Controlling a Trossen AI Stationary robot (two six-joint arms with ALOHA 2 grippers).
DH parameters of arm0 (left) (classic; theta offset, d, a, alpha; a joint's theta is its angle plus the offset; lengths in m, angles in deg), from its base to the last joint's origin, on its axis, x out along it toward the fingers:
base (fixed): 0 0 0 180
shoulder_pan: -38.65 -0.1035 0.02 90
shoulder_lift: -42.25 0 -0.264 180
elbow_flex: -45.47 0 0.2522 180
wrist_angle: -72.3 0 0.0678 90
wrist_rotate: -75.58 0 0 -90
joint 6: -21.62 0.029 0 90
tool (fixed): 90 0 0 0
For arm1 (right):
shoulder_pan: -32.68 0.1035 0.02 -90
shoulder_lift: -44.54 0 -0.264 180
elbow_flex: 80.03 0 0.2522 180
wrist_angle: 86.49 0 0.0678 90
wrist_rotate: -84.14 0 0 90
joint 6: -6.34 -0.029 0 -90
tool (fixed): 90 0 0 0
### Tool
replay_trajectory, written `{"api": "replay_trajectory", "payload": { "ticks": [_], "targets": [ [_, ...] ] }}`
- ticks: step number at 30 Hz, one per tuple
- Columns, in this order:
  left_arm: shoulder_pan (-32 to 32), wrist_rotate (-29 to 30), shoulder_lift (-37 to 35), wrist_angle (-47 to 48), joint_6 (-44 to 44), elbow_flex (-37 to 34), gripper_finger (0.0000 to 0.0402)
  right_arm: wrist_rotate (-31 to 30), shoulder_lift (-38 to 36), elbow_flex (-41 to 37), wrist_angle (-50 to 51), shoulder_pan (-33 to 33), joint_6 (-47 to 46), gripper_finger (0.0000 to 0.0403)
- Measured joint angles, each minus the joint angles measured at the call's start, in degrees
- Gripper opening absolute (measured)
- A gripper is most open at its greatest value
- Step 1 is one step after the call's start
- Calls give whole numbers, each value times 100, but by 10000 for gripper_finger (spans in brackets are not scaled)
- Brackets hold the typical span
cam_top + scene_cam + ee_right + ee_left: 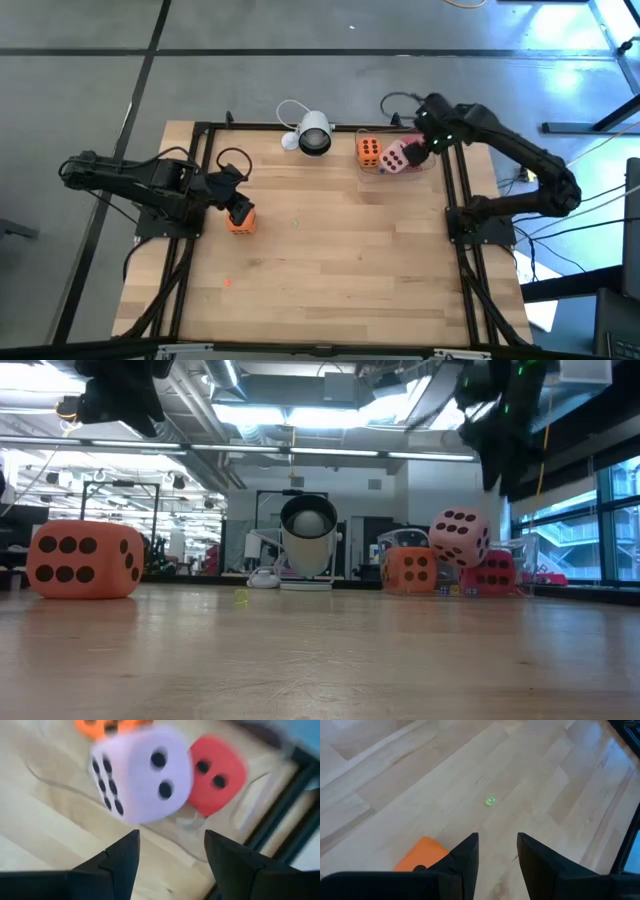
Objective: Pick & Place Dice
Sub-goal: Put the small green dice into the transparent container
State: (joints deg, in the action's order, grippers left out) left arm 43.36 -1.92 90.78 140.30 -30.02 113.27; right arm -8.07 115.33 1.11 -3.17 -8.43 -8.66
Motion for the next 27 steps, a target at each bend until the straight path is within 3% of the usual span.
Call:
{"api": "replay_trajectory", "payload": {
  "ticks": [5, 11, 15, 18, 23, 27],
  "targets": [
    [-134, -37, 93, -1, 367, 0, 129, -8, -306, 771, 205, 168, -263, 221],
    [-392, -1131, 542, 2, 1162, 0, 129, 16, -582, 1161, 223, 563, -706, 221],
    [-422, -1291, 927, 199, 1492, 121, 129, 26, -621, 1161, 246, 857, -843, 221],
    [-364, -1025, 1333, 861, 1843, 703, 129, -4, -619, 1161, 248, 1029, -881, 221],
    [20, -8, 2091, 2083, 2286, 1920, 129, -335, -590, 1161, 251, 1274, -1087, 221],
    [281, 369, 2435, 1638, 2666, 2148, 129, -547, -589, 1161, 251, 1453, -1202, 221]
  ]
}}
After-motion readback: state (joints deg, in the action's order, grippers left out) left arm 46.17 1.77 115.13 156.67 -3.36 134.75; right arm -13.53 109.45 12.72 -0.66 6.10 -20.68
